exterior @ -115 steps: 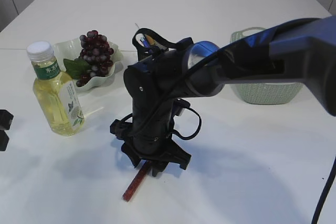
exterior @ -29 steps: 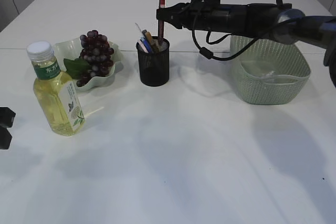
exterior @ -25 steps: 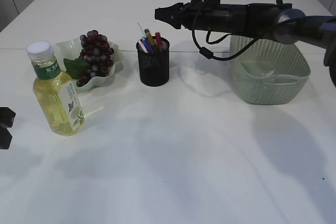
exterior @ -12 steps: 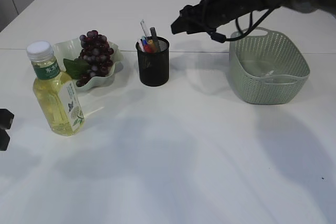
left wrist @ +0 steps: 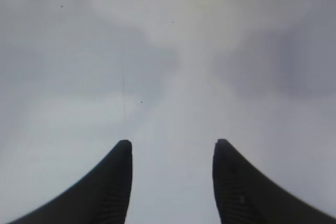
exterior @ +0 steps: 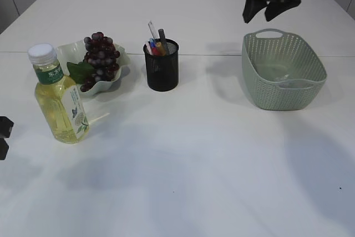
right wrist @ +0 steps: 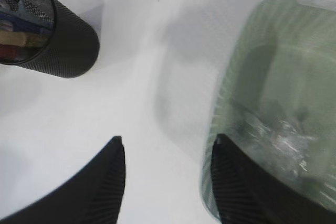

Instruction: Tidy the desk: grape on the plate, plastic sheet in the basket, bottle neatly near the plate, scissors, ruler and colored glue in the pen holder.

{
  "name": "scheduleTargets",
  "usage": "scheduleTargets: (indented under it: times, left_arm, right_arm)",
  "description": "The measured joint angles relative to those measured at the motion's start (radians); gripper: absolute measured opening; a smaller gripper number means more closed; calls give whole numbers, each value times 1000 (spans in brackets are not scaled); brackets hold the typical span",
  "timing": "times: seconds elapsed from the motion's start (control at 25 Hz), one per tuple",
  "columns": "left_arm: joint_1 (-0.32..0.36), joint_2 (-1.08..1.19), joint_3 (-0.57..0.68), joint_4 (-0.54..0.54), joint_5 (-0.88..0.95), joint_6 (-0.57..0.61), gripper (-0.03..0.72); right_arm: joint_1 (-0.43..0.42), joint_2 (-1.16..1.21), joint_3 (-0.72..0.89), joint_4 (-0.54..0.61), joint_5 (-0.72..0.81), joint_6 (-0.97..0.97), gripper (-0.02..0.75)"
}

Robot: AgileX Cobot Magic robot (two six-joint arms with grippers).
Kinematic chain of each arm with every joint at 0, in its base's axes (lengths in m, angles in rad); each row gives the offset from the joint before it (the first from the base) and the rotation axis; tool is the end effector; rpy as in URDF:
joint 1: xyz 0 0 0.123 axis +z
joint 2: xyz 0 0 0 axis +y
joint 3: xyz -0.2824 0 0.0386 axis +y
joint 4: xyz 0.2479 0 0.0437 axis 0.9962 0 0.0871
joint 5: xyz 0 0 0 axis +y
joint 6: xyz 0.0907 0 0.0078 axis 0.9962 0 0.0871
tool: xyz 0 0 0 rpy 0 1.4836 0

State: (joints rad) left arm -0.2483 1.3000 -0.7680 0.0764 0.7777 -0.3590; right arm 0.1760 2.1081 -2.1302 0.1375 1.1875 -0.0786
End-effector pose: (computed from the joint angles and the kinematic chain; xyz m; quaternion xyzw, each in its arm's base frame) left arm 0.2227 -0.0514 0.2319 -0.0323 0.9839 -0.0221 0.1745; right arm 0.4582 0.0932 0.3155 -0.1135 0.9609 0.0798 0.2396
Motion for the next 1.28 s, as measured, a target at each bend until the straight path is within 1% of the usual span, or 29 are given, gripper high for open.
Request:
scheduleTargets:
  times: [0.12,0.24,0.44,0.68,0.8,0.88,1.0,1.12,1.28]
  left_arm:
    - [0,0,0,-2,0,0,362]
    - [0,0,0,-4,0,0,362]
    - [0,0,0,-32,8,0,362]
    - [0,-33,0,-46,40,0,362]
    - [-31,-95,0,-46,75,0,362]
    - [-66,-149,0,-42,86,0,362]
    - [-136,-242,0,-7,108,0,362]
    - [-187,-335,0,13,150,0,362]
    - [-204,-442,5,17,223,0,362]
  right_arm:
    - [0,-79,63,-91,33,36,416]
    - [0,-147,143,-130,48,47,414]
    - [0,-269,304,-138,54,48,414]
    - [0,-483,552,-143,27,48,415]
    - [0,-615,672,-144,-5,48,415]
    - [0,-699,743,-145,-15,54,414]
    - [0,-838,850,-145,-17,70,414]
    - [0,-983,968,-145,-17,93,414]
    - [0,-1189,1090,-145,-19,101,414]
